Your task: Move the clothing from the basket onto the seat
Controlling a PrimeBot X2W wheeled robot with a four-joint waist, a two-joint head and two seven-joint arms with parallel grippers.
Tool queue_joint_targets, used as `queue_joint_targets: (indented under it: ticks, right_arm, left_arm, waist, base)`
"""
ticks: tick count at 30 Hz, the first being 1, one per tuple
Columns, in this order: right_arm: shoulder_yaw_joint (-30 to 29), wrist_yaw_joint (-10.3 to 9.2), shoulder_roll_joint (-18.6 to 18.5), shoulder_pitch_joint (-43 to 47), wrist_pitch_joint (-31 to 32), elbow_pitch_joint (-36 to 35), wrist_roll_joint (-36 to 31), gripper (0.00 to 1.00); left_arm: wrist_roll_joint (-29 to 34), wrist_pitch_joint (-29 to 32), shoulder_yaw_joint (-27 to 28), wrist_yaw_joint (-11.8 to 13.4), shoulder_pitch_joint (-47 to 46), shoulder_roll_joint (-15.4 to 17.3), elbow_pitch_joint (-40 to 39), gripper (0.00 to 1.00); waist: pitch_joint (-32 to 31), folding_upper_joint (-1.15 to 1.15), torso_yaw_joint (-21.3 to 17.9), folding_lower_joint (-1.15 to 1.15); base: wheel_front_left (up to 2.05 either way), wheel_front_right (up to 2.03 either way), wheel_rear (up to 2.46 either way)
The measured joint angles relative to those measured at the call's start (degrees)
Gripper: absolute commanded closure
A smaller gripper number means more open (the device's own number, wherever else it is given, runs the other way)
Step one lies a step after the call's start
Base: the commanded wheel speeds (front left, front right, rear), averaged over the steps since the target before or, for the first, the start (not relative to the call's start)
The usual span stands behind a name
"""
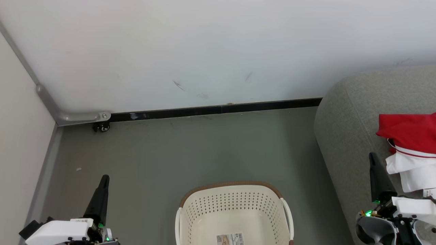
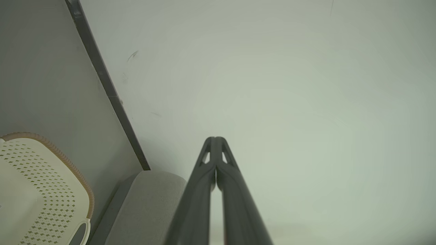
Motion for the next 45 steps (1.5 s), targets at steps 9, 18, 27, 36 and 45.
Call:
queue_joint_targets:
  ticks: [9, 18, 27, 36, 45]
  right_arm:
    - [-0.1, 0.00, 0.0, 0.0, 0.1, 0.0, 0.0, 1.00]
    - [-0.2, 0.00, 0.0, 0.0, 0.2, 0.0, 0.0, 1.00]
    - [-0.2, 0.00, 0.0, 0.0, 0.2, 0.0, 0.0, 1.00]
    - [-0.3, 0.00, 0.0, 0.0, 0.2, 0.0, 0.0, 1.00]
    - [-0.3, 0.00, 0.0, 0.0, 0.2, 0.0, 0.0, 1.00]
  left_arm:
    - [0.0, 0.0, 0.0, 0.0, 0.0, 0.0, 0.1, 1.00]
    - [0.0, 0.0, 0.0, -0.2, 0.0, 0.0, 0.1, 1.00]
    - [0.0, 0.0, 0.0, -0.2, 0.0, 0.0, 0.2, 1.00]
    - [0.0, 0.0, 0.0, -0.2, -0.1, 0.0, 0.3, 1.00]
    - [0.0, 0.0, 0.0, -0.2, -0.1, 0.0, 0.3, 1.00]
  waist:
    - [0.0, 0.00, 0.0, 0.00]
    - [0.0, 0.00, 0.0, 0.00]
    - [0.0, 0.00, 0.0, 0.00]
    - [0.0, 0.00, 0.0, -0.01]
    - [0.0, 0.00, 0.0, -0.01]
  base:
    - [0.00, 0.00, 0.00]
    - [0.00, 0.00, 0.00]
    - [0.00, 0.00, 0.00]
    - [0.00, 0.00, 0.00]
    - [0.00, 0.00, 0.00]
